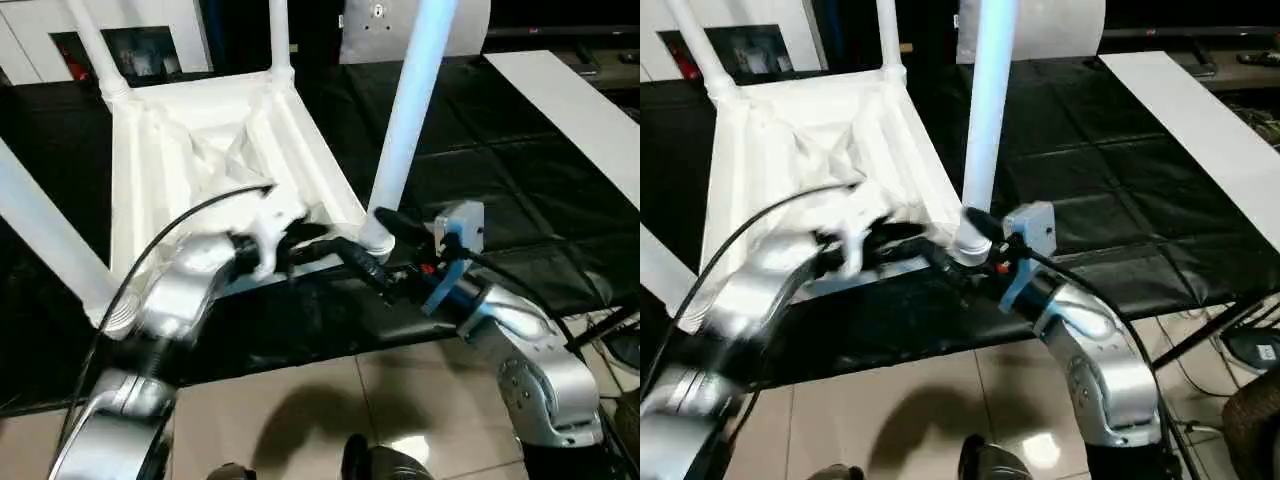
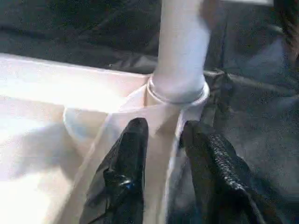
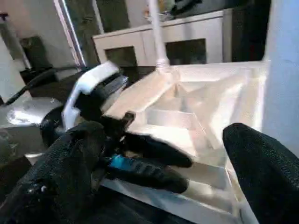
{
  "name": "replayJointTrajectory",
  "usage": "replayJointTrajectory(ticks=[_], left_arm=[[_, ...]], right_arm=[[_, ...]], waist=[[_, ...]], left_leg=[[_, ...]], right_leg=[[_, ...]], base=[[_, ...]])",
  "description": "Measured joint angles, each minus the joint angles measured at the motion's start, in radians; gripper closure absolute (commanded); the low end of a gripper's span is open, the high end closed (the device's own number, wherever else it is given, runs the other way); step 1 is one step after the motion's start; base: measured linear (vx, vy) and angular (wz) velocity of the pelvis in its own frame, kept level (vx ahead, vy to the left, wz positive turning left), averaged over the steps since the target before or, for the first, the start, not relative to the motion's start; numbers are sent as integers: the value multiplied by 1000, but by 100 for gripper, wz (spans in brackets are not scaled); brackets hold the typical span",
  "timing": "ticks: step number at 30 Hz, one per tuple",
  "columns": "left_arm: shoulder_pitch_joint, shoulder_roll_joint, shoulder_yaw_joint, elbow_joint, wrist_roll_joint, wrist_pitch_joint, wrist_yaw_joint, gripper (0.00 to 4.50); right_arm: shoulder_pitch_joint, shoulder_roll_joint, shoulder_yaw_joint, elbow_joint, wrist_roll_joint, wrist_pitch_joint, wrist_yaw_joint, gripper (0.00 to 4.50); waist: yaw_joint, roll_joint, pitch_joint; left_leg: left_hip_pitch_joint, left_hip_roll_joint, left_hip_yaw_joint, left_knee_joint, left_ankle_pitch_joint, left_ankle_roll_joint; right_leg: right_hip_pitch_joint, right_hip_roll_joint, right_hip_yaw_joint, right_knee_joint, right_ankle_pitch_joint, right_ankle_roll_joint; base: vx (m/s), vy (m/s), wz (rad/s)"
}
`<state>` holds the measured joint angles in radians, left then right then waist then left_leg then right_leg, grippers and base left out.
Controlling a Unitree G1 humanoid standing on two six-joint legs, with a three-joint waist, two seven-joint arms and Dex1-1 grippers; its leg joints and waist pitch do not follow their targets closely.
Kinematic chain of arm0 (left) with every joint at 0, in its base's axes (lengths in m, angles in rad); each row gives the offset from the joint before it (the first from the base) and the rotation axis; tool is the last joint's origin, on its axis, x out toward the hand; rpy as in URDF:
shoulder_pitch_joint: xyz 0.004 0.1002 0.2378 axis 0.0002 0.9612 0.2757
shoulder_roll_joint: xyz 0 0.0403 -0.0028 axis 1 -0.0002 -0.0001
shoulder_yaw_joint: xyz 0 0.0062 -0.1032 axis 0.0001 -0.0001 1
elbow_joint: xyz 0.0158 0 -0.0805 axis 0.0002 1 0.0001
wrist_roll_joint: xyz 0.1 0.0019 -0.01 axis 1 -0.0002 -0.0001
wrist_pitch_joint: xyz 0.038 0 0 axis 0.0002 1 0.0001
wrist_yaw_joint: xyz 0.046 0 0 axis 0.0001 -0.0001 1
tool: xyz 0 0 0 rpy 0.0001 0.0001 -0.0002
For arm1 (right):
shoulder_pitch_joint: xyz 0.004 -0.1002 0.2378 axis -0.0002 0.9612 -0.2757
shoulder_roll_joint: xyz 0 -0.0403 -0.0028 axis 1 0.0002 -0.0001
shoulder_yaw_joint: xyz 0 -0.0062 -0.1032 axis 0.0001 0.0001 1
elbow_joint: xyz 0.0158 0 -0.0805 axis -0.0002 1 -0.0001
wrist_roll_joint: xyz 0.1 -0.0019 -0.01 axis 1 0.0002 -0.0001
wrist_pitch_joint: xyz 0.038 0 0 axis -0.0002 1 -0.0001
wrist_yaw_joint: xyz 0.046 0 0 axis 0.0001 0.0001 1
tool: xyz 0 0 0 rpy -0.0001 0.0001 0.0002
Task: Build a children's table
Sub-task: Rotate leg to tighten
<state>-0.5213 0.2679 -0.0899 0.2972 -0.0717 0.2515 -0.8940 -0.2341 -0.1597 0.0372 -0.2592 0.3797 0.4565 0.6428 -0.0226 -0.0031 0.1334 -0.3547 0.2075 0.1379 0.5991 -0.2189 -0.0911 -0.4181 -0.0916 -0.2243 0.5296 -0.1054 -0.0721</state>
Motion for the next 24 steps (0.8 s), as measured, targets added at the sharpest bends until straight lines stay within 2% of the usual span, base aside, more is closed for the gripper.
replayJointTrajectory(ticks=[2, 5, 6, 8, 10, 12, 13, 15, 17, 21, 23, 24], left_arm=[[76, 3, 18, -110, -22, 51, 16, 268], [222, 6, 13, -287, -45, 115, 28, 228], [303, 25, 13, -376, -55, 140, 31, 225], [409, 41, 7, -481, -75, 180, 37, 217], [494, 68, 9, -580, -99, 218, 37, 185], [584, 109, 26, -677, -120, 245, 28, 184], [633, 133, 48, -722, -129, 255, 22, 170], [716, 180, 101, -787, -133, 283, 3, 154], [758, 201, 146, -821, -143, 309, -5, 146], [870, 314, 282, -917, -188, 372, -47, 106], [879, 333, 341, -918, -190, 382, -61, 102], [880, 345, 357, -918, -197, 383, -64, 83]], right_arm=[[-40, 10, 5, 30, -6, -2, -8, 0], [-104, 22, -1, 117, -40, -25, -37, 0], [-124, 30, 4, 147, -45, -33, -48, 0], [-139, 28, 5, 178, -53, -44, -58, 0], [-164, 26, 5, 218, -70, -54, -79, 0], [-185, 19, -4, 255, -83, -69, -111, 0], [-204, 19, -6, 283, -95, -81, -130, 0], [-222, 5, -39, 334, -119, -116, -177, 0], [-248, -5, -68, 386, -137, -136, -214, 0], [-307, -56, -120, 531, -160, -207, -291, 0], [-310, -87, -160, 560, -175, -226, -314, 0], [-312, -90, -168, 571, -180, -232, -320, 0]], waist=[[-1, -6, 0], [-1, -15, -1], [-1, -18, -1], [-1, -23, 0], [1, -31, 0], [2, -36, 0], [-2, -40, 1], [2, -48, 3], [3, -51, 3], [7, -60, 3], [7, -61, 2], [4, -64, 2]], left_leg=[[1, 0, 1, 0, 0, 0], [2, 0, 2, -1, 0, 0], [2, 0, 2, -2, 0, -1], [3, 0, 2, -3, -1, -1], [4, 0, 3, -3, -1, -1], [5, 0, 4, -3, -2, -3], [6, 0, 4, -3, -4, -6], [7, 0, 4, -3, -3, -8], [8, 0, 6, -2, -1, -9], [6, -1, 7, -1, -1, -8], [7, -1, 12, -1, 0, -7], [6, -3, 14, -1, 0, -7]], right_leg=[[0, 0, 1, 0, 0, 0], [0, 0, 3, -1, 0, 0], [0, 0, 4, -1, 0, 0], [0, 0, 5, -1, 0, 1], [-1, 1, 7, -1, 0, 1], [0, 1, 10, -1, -1, 1], [0, 2, 13, 0, 0, 2], [0, 2, 15, -1, -1, 3], [1, 2, 19, -1, -1, 5], [2, 2, 22, 0, -1, 6], [2, 2, 33, 6, -4, 10], [0, 5, 46, 13, -5, 12]], base=[[0, 0, 0], [0, 0, 0], [0, 0, 0], [0, 0, 0], [0, 0, 0], [0, 0, 0], [0, 0, 0], [0, 0, 0], [0, 0, 0], [0, 0, 0], [0, 0, 0], [0, 0, 0]])
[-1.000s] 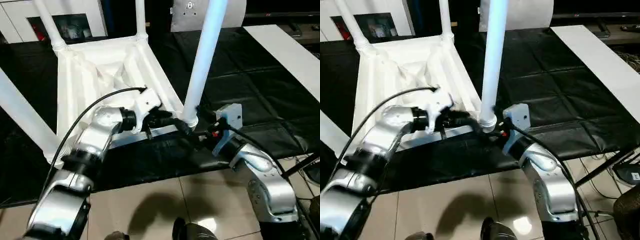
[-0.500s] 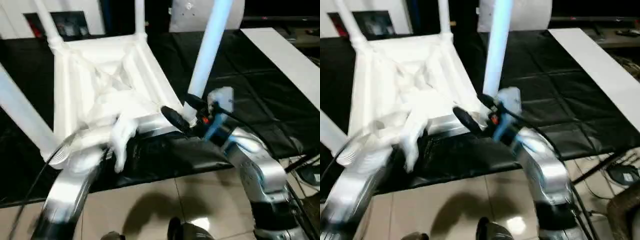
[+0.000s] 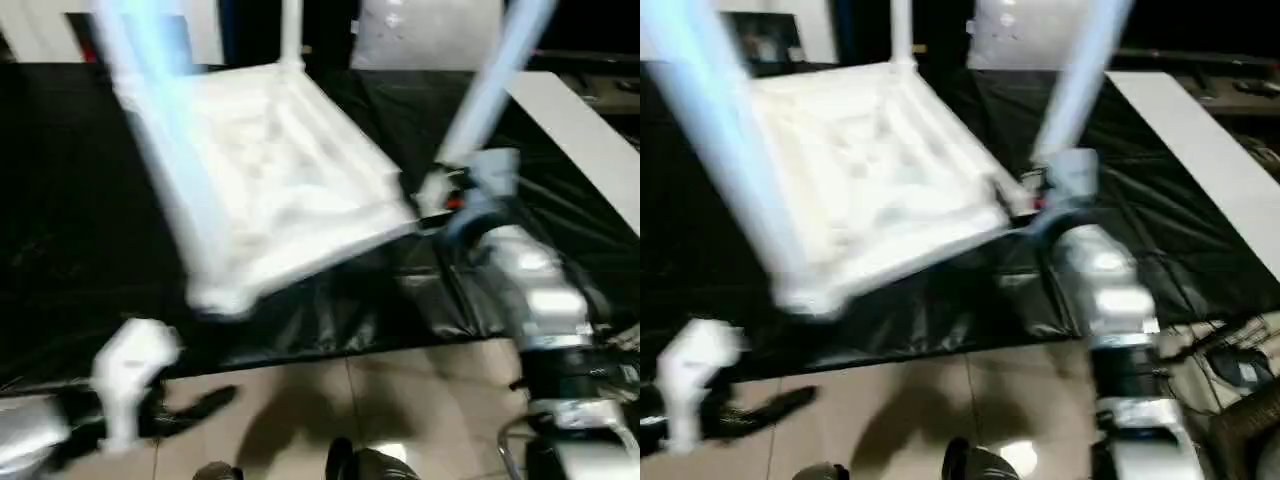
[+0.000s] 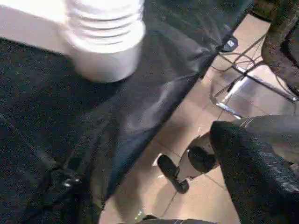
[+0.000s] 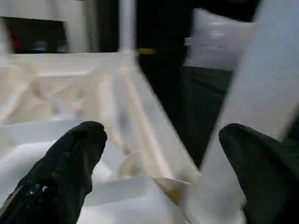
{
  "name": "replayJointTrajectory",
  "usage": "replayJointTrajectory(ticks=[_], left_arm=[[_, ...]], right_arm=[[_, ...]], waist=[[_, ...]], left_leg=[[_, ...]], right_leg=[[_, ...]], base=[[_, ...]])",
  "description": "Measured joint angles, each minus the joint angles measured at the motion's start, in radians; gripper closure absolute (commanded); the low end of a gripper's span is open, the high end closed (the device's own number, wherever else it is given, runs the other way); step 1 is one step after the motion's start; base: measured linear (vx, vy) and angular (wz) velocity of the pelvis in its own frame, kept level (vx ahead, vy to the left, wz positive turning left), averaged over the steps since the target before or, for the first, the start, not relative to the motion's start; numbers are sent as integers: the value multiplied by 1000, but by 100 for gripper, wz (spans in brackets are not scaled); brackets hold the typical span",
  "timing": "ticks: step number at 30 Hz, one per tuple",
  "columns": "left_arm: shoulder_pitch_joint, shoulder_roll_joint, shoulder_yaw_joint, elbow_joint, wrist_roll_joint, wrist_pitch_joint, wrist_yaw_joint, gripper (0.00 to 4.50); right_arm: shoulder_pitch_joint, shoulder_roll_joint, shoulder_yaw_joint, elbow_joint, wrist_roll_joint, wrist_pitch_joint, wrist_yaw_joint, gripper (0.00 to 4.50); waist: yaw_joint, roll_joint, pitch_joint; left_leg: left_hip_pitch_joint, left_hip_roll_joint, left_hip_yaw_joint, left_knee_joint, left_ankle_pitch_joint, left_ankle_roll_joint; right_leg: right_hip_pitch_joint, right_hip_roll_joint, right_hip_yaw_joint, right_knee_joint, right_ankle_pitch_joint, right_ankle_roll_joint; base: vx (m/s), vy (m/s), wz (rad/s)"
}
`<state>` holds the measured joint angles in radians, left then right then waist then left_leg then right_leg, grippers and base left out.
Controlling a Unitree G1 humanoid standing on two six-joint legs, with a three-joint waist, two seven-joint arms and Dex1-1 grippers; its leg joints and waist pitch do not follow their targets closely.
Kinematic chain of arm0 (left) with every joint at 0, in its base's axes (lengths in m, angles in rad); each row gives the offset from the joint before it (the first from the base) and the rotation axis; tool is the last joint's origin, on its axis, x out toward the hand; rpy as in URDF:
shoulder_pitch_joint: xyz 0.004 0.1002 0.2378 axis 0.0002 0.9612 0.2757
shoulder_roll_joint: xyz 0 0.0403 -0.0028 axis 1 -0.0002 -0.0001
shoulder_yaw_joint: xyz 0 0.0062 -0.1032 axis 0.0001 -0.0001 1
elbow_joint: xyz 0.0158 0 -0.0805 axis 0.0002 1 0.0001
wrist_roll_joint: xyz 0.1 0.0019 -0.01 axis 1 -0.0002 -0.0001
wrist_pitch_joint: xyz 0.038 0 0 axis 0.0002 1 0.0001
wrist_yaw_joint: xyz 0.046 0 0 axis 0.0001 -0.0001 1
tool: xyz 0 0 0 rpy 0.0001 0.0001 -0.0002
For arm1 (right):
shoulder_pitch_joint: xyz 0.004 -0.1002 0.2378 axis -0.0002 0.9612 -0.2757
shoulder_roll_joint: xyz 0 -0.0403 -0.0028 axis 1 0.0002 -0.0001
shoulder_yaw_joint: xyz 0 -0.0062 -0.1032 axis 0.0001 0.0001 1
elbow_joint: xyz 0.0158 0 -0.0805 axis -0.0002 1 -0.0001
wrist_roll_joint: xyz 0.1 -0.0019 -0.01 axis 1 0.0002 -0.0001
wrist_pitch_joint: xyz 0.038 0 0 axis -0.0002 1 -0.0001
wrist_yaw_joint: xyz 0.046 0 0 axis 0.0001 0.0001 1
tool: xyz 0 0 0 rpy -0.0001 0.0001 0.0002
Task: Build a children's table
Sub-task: Rotate leg to tighten, then rotate table base
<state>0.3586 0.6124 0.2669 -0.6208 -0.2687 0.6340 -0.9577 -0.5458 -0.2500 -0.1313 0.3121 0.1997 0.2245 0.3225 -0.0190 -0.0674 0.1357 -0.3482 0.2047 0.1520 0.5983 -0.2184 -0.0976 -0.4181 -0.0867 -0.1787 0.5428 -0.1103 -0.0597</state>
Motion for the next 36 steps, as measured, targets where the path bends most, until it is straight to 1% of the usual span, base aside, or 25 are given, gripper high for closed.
replayJointTrajectory(ticks=[1, 2, 3, 6, 7, 9, 10, 13, 14, 15, 17, 20, 22, 24, 28, 31, 36], left_arm=[[-5, 9, 15, 3, -10, 0, -2, 73], [-26, 19, 40, 16, -25, 1, -7, 73], [-66, 35, 80, 42, -45, 4, -9, 56], [-167, 61, 158, 99, -90, 10, -9, 56], [-193, 61, 160, 108, -107, 14, -9, 56], [-217, 58, 153, 116, -137, 21, -8, 37], [-231, 53, 146, 119, -150, 25, -7, 37], [-304, 15, 105, 128, -166, 36, 14, 37], [-314, 9, 94, 130, -167, 37, 16, 37], [-340, -4, 71, 141, -167, 38, 23, 37], [-418, -49, 21, 178, -170, 40, 34, 37], [-487, -100, -34, 200, -191, 48, 37, 37], [-526, -126, -63, 216, -205, 61, 46, 37], [-544, -148, -107, 222, -207, 58, 47, 37], [-610, -211, -205, 273, -175, 40, 68, 37], [-645, -252, -239, 293, -166, 39, 87, 37], [-650, -273, -270, 291, -168, 39, 91, 37]], right_arm=[[1, 0, 0, 9, 0, 0, 2, 0], [5, -5, 3, 12, -1, 2, 13, 0], [13, -10, 13, 15, -2, 6, 31, 0], [70, -9, 45, 4, -10, 27, 67, 0], [90, -8, 60, 2, -12, 40, 71, 0], [117, 1, 88, 2, -16, 59, 77, 0], [126, 1, 97, 2, -19, 64, 76, 0], [155, 5, 113, -25, -28, 99, 59, 0], [157, 8, 122, -27, -34, 103, 56, 0], [166, 10, 128, -33, -44, 108, 50, 0], [184, 16, 152, -30, -76, 125, 30, 0], [186, 36, 193, 4, -119, 134, 11, 0], [155, 45, 208, 39, -137, 121, 0, 0], [119, 55, 216, 87, -154, 105, -11, 0], [40, 108, 217, 217, -162, 48, -23, 0], [-7, 125, 214, 285, -163, 27, -30, 0], [-21, 136, 212, 318, -163, 3, -30, 0]], waist=[[-3, -1, 0], [-4, -2, 0], [-4, -3, -1], [-3, -4, -1], [-3, -3, -1], [-5, -4, -1], [-5, -4, -1], [0, -5, -2], [-1, -5, -2], [1, -5, -2], [6, -5, -2], [2, -5, -2], [-3, -5, -2], [-3, -5, -2], [-3, -5, -3], [-11, -5, -3], [-22, -5, -3]], left_leg=[[0, 0, 0, 0, 0, 0], [-1, 1, 0, 0, 0, 0], [-1, 3, -1, 0, 0, 0], [1, 4, -2, -2, 1, 0], [1, 3, -1, -2, 1, 2], [1, 3, 1, -2, 2, 3], [0, 2, 2, -2, 2, 3], [1, 2, 5, -2, 3, 3], [1, 2, 6, -1, 3, 3], [1, 2, 7, -1, 3, 2], [2, 2, 7, -1, 4, -1], [1, 1, 7, 1, 5, -3], [1, 2, 7, 2, 5, -3], [1, 1, 7, 3, 5, -3], [-1, 1, 6, 6, 6, -3], [-1, 2, 6, 7, 6, -3], [-1, 2, 6, 7, 6, -3]], right_leg=[[0, 2, 4, 1, -1, 2], [-1, 4, 5, 1, -1, 2], [-1, 7, 6, 1, -1, 1], [-1, 10, 8, 2, -2, 1], [-1, 10, 9, 2, -2, 0], [-4, 10, 13, 3, -2, 0], [-5, 10, 15, 4, -2, 0], [-7, 10, 18, 7, -2, 0], [-8, 10, 19, 9, -2, 0], [-9, 10, 21, 11, -2, -1], [-11, 10, 22, 14, -2, -1], [-13, 11, 25, 17, -2, -1], [-13, 12, 25, 17, -2, -1], [-13, 12, 25, 17, -2, -1], [-13, 12, 25, 17, -2, -1], [-13, 12, 25, 17, -2, -1], [-13, 13, 25, 18, -2, -1]], base=[[0, 0, 0], [0, 0, 0], [0, 0, 0], [0, 0, 0], [0, 0, 0], [0, 0, 0], [0, 0, 0], [0, 0, 0], [0, 0, 0], [0, 0, 0], [0, 0, 0], [0, 0, 0], [0, 0, 0], [0, 0, 0], [0, 0, 0], [0, 0, 0], [0, 0, 0]])
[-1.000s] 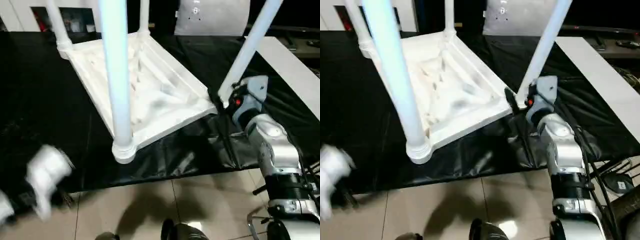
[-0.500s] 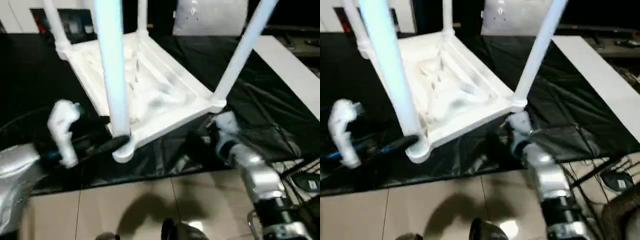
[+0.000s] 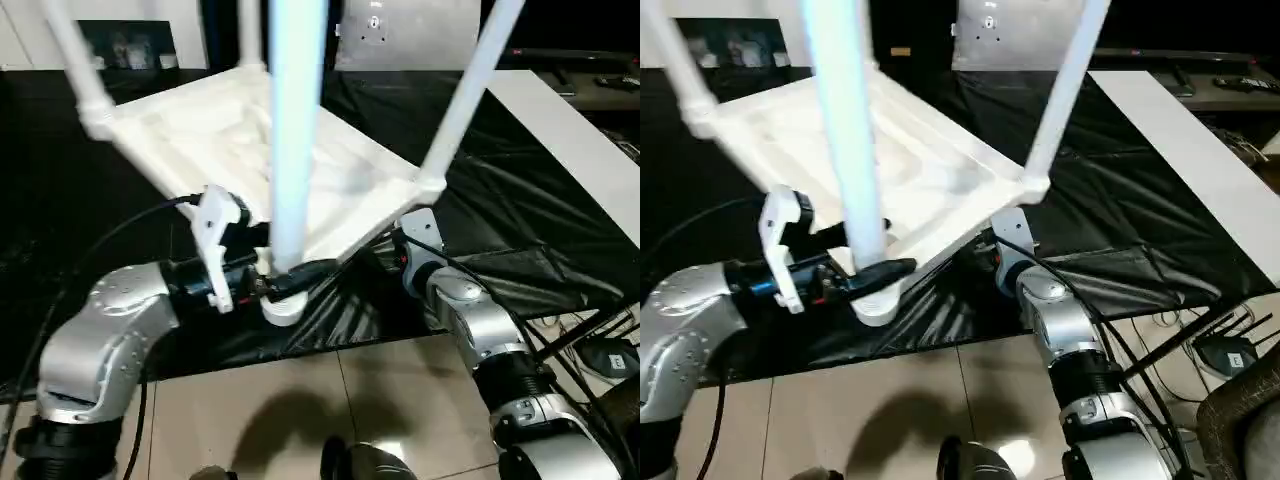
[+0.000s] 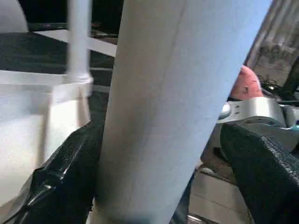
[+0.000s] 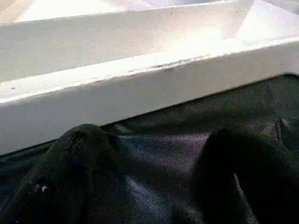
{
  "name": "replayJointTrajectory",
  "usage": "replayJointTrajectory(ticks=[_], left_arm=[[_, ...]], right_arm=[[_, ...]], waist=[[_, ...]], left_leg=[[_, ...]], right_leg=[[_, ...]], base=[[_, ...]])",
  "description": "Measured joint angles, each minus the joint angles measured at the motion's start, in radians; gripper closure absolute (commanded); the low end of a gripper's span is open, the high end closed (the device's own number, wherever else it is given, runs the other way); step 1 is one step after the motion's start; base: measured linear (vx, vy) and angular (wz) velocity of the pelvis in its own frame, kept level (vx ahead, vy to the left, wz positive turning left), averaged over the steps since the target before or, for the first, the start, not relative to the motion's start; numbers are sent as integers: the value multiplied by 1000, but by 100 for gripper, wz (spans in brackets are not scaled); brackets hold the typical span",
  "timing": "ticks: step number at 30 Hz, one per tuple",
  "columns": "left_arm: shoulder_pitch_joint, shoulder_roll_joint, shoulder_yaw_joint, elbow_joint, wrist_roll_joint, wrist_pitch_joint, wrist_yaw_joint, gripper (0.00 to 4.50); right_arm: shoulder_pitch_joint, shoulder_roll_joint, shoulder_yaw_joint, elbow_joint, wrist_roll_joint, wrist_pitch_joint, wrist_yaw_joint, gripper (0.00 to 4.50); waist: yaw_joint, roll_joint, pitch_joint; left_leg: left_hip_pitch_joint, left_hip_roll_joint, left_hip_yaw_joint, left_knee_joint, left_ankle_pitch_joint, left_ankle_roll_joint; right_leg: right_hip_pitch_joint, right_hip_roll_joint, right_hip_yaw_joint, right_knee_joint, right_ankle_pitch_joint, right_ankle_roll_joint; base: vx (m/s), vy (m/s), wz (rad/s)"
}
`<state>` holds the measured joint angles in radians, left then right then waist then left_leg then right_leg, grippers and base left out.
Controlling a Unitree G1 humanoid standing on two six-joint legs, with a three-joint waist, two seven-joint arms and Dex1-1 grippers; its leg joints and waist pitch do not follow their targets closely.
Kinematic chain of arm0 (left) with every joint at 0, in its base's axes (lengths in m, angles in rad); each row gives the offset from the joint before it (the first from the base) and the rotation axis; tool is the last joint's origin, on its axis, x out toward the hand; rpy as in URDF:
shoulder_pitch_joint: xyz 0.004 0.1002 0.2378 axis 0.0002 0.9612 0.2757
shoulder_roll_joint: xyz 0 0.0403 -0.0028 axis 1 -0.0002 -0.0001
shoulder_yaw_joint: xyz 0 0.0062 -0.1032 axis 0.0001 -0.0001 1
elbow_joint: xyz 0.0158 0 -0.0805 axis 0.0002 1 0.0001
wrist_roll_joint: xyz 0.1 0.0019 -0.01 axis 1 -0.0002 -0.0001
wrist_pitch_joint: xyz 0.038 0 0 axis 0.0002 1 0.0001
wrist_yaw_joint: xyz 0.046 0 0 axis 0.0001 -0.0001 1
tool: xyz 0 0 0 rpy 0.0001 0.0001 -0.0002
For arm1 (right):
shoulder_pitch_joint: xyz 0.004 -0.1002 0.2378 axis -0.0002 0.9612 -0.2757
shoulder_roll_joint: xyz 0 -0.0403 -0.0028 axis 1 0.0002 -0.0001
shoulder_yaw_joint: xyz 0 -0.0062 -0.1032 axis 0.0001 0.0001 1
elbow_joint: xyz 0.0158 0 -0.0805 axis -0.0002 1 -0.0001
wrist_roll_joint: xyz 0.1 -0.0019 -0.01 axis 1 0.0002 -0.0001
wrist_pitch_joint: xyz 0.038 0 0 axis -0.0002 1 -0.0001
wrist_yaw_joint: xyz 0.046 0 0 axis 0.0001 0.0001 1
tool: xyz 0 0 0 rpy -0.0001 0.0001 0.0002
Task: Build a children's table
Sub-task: Rotate table base
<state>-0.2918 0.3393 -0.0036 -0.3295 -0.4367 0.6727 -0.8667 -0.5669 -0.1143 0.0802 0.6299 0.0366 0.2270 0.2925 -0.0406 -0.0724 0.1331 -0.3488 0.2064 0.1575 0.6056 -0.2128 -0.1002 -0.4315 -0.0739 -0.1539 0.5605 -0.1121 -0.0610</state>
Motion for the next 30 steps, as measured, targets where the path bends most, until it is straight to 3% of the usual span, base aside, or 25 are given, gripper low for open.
replayJointTrajectory(ticks=[13, 19, 22, 28, 30], left_arm=[[-62, -137, -180, 37, 43, -74, 43, 37], [-127, -156, -204, 174, 147, -169, 126, 37], [-178, -157, -207, 255, 178, -232, 144, 37], [-268, -159, -168, 411, 225, -325, 206, 37], [-284, -164, -153, 441, 224, -336, 204, 37]], right_arm=[[-54, 47, 3, 103, -14, -83, -5, 0], [-68, 42, -5, 131, -32, -119, -35, 0], [-65, 17, -17, 131, -29, -129, -34, 0], [4, -69, -70, 86, -9, -142, -24, 0], [41, -94, -76, 47, -7, -142, -15, 0]], waist=[[-28, 3, 1], [-17, 10, 1], [-3, 12, 1], [21, 22, -1], [29, 30, -5]], left_leg=[[-2, 0, -2, 0, 0, 0], [-3, 0, -3, -1, 0, 0], [-4, 0, -3, -2, 0, 0], [-2, 0, 0, -3, 1, 2], [-3, 0, 0, -3, 2, 3]], right_leg=[[-3, 2, -1, 0, 0, 0], [-4, 2, -1, 0, 1, -2], [-4, 2, -1, 0, 2, -3], [-4, 2, -1, 0, 2, -4], [-4, 2, -1, 0, 2, -4]], base=[[0, 0, 0], [0, 0, 0], [0, 0, 0], [0, 0, 0], [0, 0, 0]])
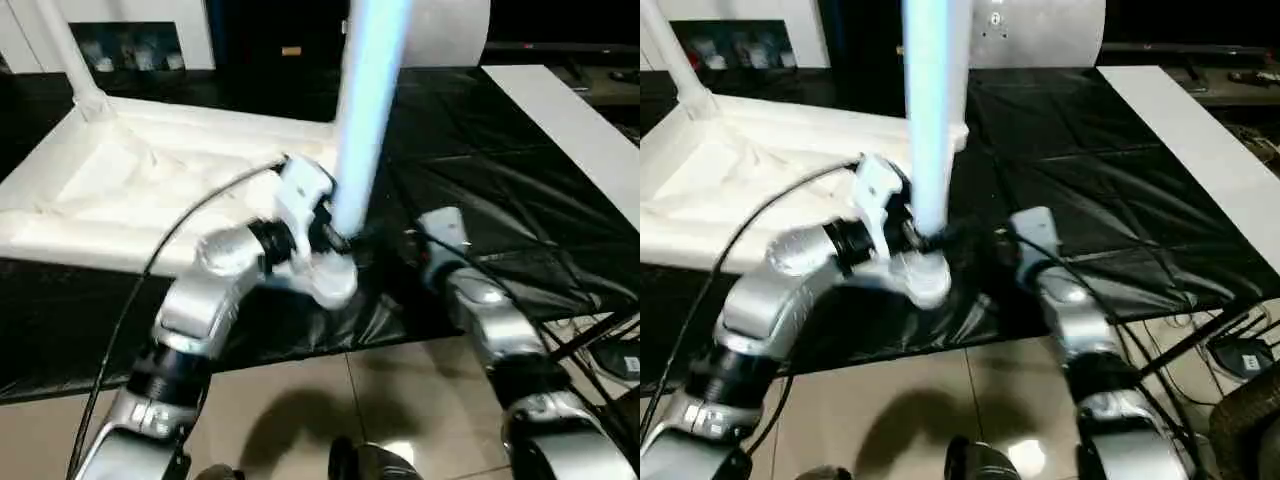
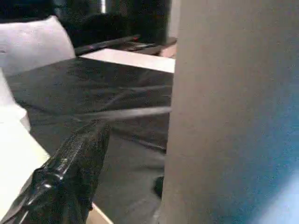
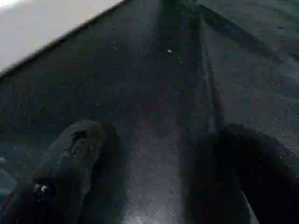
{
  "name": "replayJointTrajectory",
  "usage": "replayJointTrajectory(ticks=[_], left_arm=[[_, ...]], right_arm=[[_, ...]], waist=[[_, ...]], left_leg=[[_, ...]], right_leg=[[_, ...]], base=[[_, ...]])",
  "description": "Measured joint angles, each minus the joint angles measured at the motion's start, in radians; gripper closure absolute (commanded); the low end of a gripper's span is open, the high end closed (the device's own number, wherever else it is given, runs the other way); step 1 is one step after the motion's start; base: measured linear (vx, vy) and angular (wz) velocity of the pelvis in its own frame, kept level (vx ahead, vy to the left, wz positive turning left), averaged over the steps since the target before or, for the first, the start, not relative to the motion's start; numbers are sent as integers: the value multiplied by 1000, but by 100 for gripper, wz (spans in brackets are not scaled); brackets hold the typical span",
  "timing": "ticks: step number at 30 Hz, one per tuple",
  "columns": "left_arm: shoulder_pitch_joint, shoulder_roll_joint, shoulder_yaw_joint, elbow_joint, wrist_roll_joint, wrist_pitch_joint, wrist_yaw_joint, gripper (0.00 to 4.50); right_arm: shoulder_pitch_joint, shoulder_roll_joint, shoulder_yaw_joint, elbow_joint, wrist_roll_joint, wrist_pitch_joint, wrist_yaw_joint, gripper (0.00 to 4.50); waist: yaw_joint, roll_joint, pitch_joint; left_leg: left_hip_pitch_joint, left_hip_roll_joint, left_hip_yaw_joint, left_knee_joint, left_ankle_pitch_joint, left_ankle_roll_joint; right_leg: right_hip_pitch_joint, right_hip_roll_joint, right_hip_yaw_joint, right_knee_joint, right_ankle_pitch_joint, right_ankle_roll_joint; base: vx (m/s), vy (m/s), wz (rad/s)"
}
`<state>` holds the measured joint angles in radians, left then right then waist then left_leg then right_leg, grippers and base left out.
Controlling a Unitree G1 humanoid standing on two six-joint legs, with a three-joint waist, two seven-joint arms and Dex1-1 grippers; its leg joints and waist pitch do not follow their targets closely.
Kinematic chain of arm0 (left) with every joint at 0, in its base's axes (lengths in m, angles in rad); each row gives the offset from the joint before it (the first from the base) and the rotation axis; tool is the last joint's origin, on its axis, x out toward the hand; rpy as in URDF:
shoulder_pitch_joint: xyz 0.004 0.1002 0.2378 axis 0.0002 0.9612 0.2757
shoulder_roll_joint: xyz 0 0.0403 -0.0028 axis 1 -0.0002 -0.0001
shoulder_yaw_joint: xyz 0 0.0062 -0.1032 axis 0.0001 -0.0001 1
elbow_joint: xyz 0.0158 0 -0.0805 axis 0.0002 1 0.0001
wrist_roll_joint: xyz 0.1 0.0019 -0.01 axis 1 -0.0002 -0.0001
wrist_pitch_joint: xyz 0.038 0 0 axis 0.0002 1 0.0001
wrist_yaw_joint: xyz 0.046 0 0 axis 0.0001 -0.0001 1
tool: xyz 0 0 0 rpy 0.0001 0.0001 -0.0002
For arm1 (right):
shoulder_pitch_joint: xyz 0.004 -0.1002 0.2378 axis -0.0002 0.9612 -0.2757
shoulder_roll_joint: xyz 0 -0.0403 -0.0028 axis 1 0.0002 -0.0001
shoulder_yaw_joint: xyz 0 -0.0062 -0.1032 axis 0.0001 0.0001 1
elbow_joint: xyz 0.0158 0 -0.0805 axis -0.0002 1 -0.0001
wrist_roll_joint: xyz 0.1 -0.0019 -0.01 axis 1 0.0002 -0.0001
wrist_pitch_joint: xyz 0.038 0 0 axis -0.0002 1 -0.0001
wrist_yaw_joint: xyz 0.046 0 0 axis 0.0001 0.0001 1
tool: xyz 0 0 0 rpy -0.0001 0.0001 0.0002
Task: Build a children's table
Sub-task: Rotate table base
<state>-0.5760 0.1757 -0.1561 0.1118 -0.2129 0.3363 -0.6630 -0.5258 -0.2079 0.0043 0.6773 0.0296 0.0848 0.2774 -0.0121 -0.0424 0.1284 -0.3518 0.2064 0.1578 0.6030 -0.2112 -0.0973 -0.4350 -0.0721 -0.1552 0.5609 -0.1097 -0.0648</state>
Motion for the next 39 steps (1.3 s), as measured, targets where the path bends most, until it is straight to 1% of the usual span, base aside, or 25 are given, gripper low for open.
replayJointTrajectory(ticks=[2, 3, 4, 6, 8, 9, 11, 13, 14, 15, 17, 18, 19, 22, 23, 24, 26, 27, 28, 30, 31, 33, 37, 38, 39], left_arm=[[-9, 0, 3, 5, -11, -2, -12, 37], [-12, 2, 2, 5, -19, -8, -32, 37], [-12, 10, 1, 5, -27, -10, -50, 37], [-5, 82, -21, 2, -41, -7, -147, 37], [-3, 143, -29, 8, -49, -7, -233, 37], [-5, 189, -40, 29, -48, -14, -298, 37], [-5, 241, -47, 63, -46, -18, -366, 37], [-18, 308, -83, 131, -19, -68, -472, 63], [-20, 329, -86, 163, -5, -83, -496, 70], [-43, 348, -102, 225, 21, -114, -527, 73], [-63, 371, -115, 295, 53, -153, -555, 95], [-95, 373, -142, 361, 83, -189, -575, 105], [-113, 373, -154, 403, 102, -210, -580, 105], [-145, 364, -173, 491, 142, -261, -573, 137], [-153, 357, -179, 514, 153, -284, -565, 137], [-169, 345, -188, 550, 172, -318, -554, 148], [-207, 318, -202, 618, 202, -382, -534, 150], [-223, 307, -206, 651, 218, -416, -525, 175], [-227, 302, -208, 663, 227, -434, -519, 175], [-248, 283, -215, 718, 249, -476, -508, 192], [-251, 277, -217, 733, 256, -485, -503, 192], [-253, 266, -230, 760, 272, -500, -489, 214], [-265, 254, -253, 822, 308, -533, -476, 253], [-270, 250, -254, 838, 314, -543, -471, 253], [-290, 234, -254, 887, 330, -566, -458, 264]], right_arm=[[28, -15, -10, -31, 5, 2, 15, 0], [55, -26, -16, -64, 10, 4, 28, 0], [71, -32, -20, -82, 18, 8, 37, 0], [127, -44, -30, -177, 53, 27, 84, 0], [172, -65, -33, -261, 86, 48, 135, 0], [192, -83, -29, -320, 104, 67, 175, 0], [205, -98, -26, -383, 126, 76, 216, 0], [223, -130, -2, -451, 140, 87, 278, 0], [231, -137, 4, -470, 142, 89, 298, 0], [254, -155, 13, -497, 154, 92, 329, 0], [272, -168, 25, -515, 164, 104, 366, 0], [297, -186, 37, -545, 177, 114, 402, 0], [310, -195, 48, -566, 190, 126, 432, 0], [327, -205, 73, -619, 215, 153, 489, 0], [329, -209, 79, -634, 218, 157, 500, 0], [330, -214, 83, -649, 225, 166, 514, 0], [332, -227, 86, -675, 237, 180, 533, 0], [331, -227, 86, -679, 239, 185, 536, 0], [331, -227, 87, -679, 239, 188, 537, 0], [334, -230, 87, -680, 239, 195, 537, 0], [336, -230, 87, -682, 239, 198, 537, 0], [339, -233, 90, -690, 239, 200, 538, 0], [339, -237, 93, -714, 239, 207, 543, 0], [339, -238, 94, -714, 239, 211, 544, 0], [341, -241, 95, -714, 239, 217, 550, 0]], waist=[[7, 6, -3], [15, 11, -4], [17, 14, -6], [18, 21, -8], [18, 25, -8], [17, 29, -11], [16, 35, -14], [19, 40, -19], [19, 41, -21], [21, 40, -22], [29, 40, -23], [39, 39, -23], [44, 38, -24], [50, 34, -30], [52, 33, -32], [54, 31, -35], [61, 31, -36], [65, 31, -40], [68, 32, -43], [69, 35, -46], [69, 36, -47], [68, 39, -49], [69, 39, -49], [70, 39, -49], [72, 38, -49]], left_leg=[[0, 0, 1, 0, 1, 3], [0, 0, 1, 0, 1, 3], [0, 0, 1, 0, 1, 3], [1, 0, 2, -1, 1, 4], [1, 0, 1, -1, 1, 4], [1, 0, 1, -1, 2, 4], [2, 0, 2, 0, 2, 4], [2, 0, 2, 0, 2, 3], [3, 0, 2, 1, 2, 3], [3, 0, 3, 1, 2, 3], [2, 0, 3, 2, 1, 3], [2, -1, 3, 3, 1, 3], [2, -1, 3, 4, 1, 3], [1, -1, 3, 4, 1, 3], [1, -1, 3, 4, 1, 3], [1, -1, 3, 4, 1, 2], [1, -1, 2, 4, 0, 2], [1, -1, 2, 4, -1, 0], [1, -1, 2, 4, -1, 0], [2, -1, 1, 4, -2, -1], [2, -1, 0, 4, -2, -1], [2, 1, -3, 3, -2, -1], [2, 1, -7, 3, -2, -1], [2, 1, -7, 3, -2, -1], [1, 1, -8, 3, -2, -1]], right_leg=[[0, 0, 0, 0, 0, 0], [0, 0, 0, 0, 0, 0], [0, 0, 0, 0, 0, 0], [0, 0, 0, 0, 0, 0], [0, 1, 0, 0, 0, 0], [0, 1, 0, 0, 0, 0], [1, 0, 1, 0, 0, 0], [2, 0, 0, 0, 0, 0], [2, 0, 0, 0, 0, 0], [3, 0, 0, 0, 0, 0], [3, 0, 0, 0, 0, 0], [4, 0, 0, 0, 0, 1], [4, -1, 0, 0, 0, 1], [5, -1, 0, -2, 0, 2], [5, -2, -1, -2, 0, 2], [5, -2, -1, -2, 0, 2], [6, -2, -2, -3, 0, 3], [7, -2, -3, -3, 0, 3], [7, -2, -3, -4, 0, 3], [11, -2, -6, -7, 0, 4], [13, -2, -9, -9, 0, 5], [20, -2, -19, -19, 1, 5], [24, -3, -22, -22, 2, 7], [25, -3, -22, -22, 2, 8], [26, -3, -23, -24, 3, 8]], base=[[0, 0, 0], [0, 0, 0], [0, 0, 0], [0, 0, 0], [0, 0, 0], [0, 0, 0], [0, 0, 0], [0, 0, 0], [0, 0, 0], [0, 0, 0], [0, 0, 0], [0, 0, 0], [0, 0, 0], [0, 0, 0], [0, 0, 0], [0, 0, 0], [0, 0, 0], [0, 0, 0], [0, 0, 0], [0, 0, 0], [0, 0, 0], [0, 0, 0], [0, 0, 0], [0, 0, 0], [0, 0, 0]])
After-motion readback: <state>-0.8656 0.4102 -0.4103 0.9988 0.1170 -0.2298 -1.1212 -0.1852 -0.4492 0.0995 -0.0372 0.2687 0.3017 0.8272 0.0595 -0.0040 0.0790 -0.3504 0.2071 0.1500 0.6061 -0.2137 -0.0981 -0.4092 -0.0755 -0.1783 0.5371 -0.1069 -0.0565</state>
